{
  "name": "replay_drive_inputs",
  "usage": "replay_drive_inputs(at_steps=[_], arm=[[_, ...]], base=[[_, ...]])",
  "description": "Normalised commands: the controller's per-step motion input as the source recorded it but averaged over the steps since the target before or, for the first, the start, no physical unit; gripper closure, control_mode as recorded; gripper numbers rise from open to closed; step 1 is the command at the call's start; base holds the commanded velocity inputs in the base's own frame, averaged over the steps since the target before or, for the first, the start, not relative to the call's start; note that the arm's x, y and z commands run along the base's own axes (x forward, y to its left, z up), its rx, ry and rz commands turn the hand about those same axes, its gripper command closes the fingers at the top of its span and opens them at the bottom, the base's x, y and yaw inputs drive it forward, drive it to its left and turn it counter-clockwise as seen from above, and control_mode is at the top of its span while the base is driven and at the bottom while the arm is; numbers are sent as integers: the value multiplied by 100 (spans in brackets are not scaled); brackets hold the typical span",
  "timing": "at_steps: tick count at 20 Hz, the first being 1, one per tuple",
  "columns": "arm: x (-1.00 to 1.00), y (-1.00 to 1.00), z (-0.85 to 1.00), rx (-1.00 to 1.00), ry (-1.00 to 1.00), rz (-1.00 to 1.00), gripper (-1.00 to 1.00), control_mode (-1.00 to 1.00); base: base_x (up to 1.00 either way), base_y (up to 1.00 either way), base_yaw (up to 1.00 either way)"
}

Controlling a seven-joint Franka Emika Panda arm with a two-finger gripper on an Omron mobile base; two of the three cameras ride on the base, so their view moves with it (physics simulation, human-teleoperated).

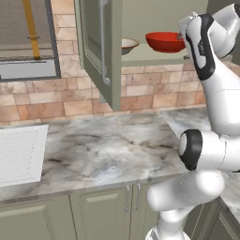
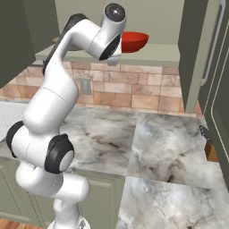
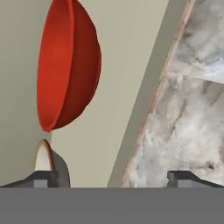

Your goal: Pick up the bowls from the cabinet and place each bowl in front of a stool on the dining counter.

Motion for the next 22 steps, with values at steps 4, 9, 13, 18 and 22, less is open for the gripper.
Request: replay_drive_inputs(at_steps=[4,9,13,18,22], arm=[[51,0,7,0,0,-7,-100,-100],[36,0,0,0,0,-8,-100,-100],[20,0,-1,0,0,-6,-100,-100],[17,0,-7,0,1,0,-100,-100],[29,-2,-11,2,5,0,-100,-100]], base=[[0,0,0],[0,0,0],[0,0,0],[0,0,0],[0,0,0]])
